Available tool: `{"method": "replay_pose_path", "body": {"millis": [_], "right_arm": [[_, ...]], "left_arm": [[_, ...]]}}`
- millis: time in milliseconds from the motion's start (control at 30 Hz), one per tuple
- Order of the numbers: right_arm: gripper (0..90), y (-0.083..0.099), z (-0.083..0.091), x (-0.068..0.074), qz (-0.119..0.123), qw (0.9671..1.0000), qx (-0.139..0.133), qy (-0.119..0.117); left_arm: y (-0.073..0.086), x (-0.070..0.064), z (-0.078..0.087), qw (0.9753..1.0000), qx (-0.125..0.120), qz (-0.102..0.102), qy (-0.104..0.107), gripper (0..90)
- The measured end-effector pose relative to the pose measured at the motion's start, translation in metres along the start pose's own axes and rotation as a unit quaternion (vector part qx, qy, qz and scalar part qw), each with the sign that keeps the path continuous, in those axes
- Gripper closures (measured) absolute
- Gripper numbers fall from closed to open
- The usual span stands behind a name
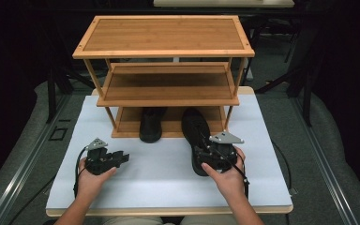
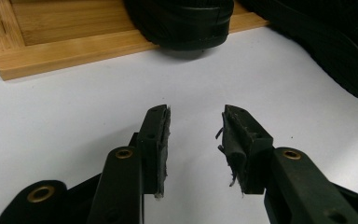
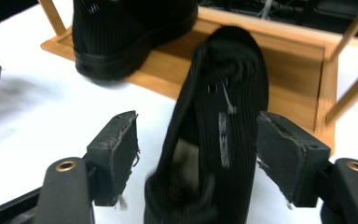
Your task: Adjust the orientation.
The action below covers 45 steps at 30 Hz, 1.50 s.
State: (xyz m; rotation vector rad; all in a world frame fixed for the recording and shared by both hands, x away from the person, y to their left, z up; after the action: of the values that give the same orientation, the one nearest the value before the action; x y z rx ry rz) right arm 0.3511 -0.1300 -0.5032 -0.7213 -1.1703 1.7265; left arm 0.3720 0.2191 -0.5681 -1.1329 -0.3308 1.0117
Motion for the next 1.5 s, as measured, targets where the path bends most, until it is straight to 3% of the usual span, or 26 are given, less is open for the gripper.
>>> {"method": "replay_pose_path", "body": {"millis": [100,133,167,267,300,333,400,433,467,500,667,833,1100,1167,1233,1300,1367,1400,1467,1500], "right_arm": [[29.0,0.023,-0.007,-0.001,-0.013,0.9996,0.025,0.003],[29.0,0.023,-0.007,-0.001,-0.013,0.9996,0.025,0.003],[34.8,0.031,-0.01,-0.003,-0.018,0.9994,0.03,0.003],[41.2,0.036,-0.013,-0.007,-0.022,0.9993,0.028,0.012],[50.9,0.038,-0.015,-0.008,-0.042,0.9987,0.03,-0.005],[50.9,0.038,-0.015,-0.008,-0.042,0.9987,0.03,-0.005],[60.1,0.038,-0.016,-0.006,-0.04,0.9983,0.03,-0.029],[63.3,0.039,-0.016,-0.004,-0.03,0.9987,0.03,-0.028],[66.1,0.039,-0.017,-0.005,-0.016,0.9993,0.035,-0.005],[67.8,0.039,-0.018,-0.005,-0.013,0.9993,0.035,-0.002],[77.4,0.038,-0.02,-0.005,-0.037,0.9981,0.043,-0.023],[82.1,0.037,-0.018,-0.006,-0.034,0.9989,0.031,-0.003],[84.7,0.024,-0.012,-0.011,-0.054,0.9983,-0.003,-0.023],[84.7,0.021,-0.014,-0.011,-0.046,0.9989,-0.008,-0.003],[84.7,0.017,-0.017,-0.009,-0.046,0.9987,-0.018,-0.012],[84.7,0.009,-0.023,-0.008,-0.038,0.999,-0.025,0.003],[84.7,0.007,-0.026,-0.007,-0.035,0.999,-0.029,0.004],[84.9,0.004,-0.029,-0.006,-0.033,0.9991,-0.025,-0.012],[84.9,0.0,-0.037,-0.005,-0.031,0.9991,-0.03,0.002],[84.9,-0.003,-0.041,-0.004,-0.03,0.999,-0.032,-0.005]], "left_arm": [[0.0,0.0,0.0,1.0,0.002,-0.001,0.001,61.0],[0.0,0.0,-0.001,1.0,0.0,0.0,0.0,61.0],[0.0,0.0,-0.001,1.0,0.001,0.0,0.0,60.9],[0.001,0.0,-0.001,1.0,0.002,0.0,-0.001,60.9],[0.001,0.0,-0.001,1.0,0.002,0.0,-0.001,60.9],[0.001,0.0,-0.001,1.0,0.002,0.0,-0.001,60.9],[0.0,0.0,0.0,1.0,0.003,0.001,0.001,60.9],[0.001,0.0,-0.001,1.0,0.001,0.0,-0.001,60.9],[0.001,0.0,-0.001,1.0,0.001,0.0,-0.002,60.9],[0.001,0.0,-0.001,1.0,0.002,0.0,-0.002,60.9],[0.001,-0.001,-0.001,1.0,0.002,0.0,0.001,60.9],[0.001,-0.001,-0.001,1.0,0.004,-0.002,0.0,60.9],[0.0,-0.001,-0.001,1.0,0.002,-0.002,-0.001,60.8],[0.001,-0.001,-0.001,1.0,0.004,-0.003,0.0,60.9],[0.001,0.0,-0.001,1.0,0.004,-0.003,0.0,60.9],[0.001,0.0,-0.001,1.0,0.005,-0.003,-0.001,60.9],[0.001,0.0,-0.001,1.0,0.004,-0.002,0.0,60.9],[0.0,0.001,-0.001,1.0,0.004,-0.002,0.001,60.9],[0.0,0.001,-0.001,1.0,0.004,-0.001,0.001,60.9],[0.0,0.001,-0.001,1.0,0.004,-0.001,0.001,60.9]]}}
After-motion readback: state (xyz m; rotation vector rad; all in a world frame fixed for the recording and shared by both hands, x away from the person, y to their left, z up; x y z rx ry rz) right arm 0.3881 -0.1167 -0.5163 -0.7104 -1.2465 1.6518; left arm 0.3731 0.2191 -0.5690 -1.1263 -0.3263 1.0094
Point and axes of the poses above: each handheld gripper's, and its own axes: z roughly backward along the jaws, y roughly out of its underside, x roughly to its left, the point moved 5 cm from there along -z, roughly forward along the jaws, and after that the axes turned 11 degrees about -x, right-handed, at the moved point
